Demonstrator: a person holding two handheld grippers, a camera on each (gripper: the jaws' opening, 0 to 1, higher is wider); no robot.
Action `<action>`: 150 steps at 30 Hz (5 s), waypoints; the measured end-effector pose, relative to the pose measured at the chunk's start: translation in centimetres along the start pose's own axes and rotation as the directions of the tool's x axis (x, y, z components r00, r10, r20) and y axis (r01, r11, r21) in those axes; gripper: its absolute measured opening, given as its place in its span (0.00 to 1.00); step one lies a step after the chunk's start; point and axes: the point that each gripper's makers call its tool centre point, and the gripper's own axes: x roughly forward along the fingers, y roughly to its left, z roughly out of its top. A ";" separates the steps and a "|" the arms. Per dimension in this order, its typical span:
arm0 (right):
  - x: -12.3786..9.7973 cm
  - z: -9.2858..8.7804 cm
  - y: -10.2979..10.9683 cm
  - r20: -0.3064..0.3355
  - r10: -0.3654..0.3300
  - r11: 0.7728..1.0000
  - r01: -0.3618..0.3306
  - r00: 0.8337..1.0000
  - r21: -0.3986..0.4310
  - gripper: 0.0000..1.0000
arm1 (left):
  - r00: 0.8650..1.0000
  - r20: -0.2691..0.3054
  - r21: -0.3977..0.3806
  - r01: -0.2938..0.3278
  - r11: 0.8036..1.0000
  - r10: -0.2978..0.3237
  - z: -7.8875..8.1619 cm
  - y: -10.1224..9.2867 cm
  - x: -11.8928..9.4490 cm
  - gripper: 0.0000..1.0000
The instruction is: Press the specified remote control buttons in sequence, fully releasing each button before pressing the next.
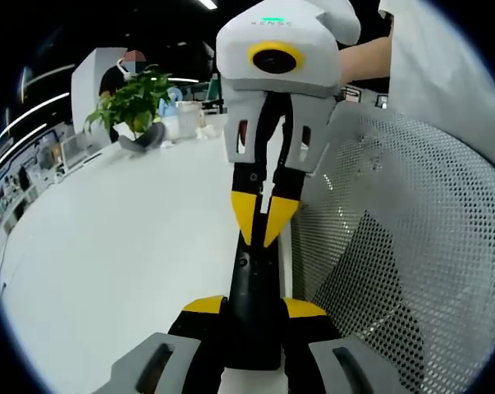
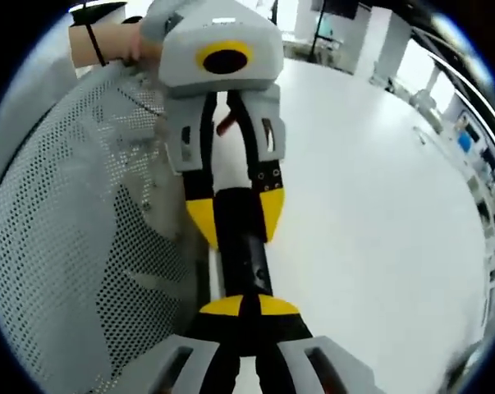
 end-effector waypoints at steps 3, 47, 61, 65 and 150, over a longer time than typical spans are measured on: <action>-0.1 0.0 0.1 0.052 -0.023 0.998 0.026 0.998 -0.056 0.01 | 1.000 0.000 0.001 0.000 1.000 0.000 0.0 0.0 0.0 0.25; 0.2 0.8 0.4 0.049 -0.045 0.989 0.052 0.998 -0.139 0.00 | 1.000 0.002 0.000 0.000 1.000 0.000 0.0 -0.1 0.0 0.25; 0.2 0.8 0.3 0.026 0.019 0.999 -0.018 0.999 -0.043 0.00 | 1.000 -0.004 0.005 0.000 1.000 0.000 0.1 -0.1 0.0 0.25; 0.2 0.7 0.3 0.044 0.019 0.999 -0.017 0.999 -0.047 0.00 | 1.000 -0.002 0.003 0.000 1.000 0.000 0.1 -0.1 0.0 0.25; -0.5 -0.6 -0.2 -0.015 0.000 0.999 0.001 1.000 0.035 0.00 | 1.000 0.003 -0.004 -0.011 1.000 0.011 0.0 0.1 0.0 0.25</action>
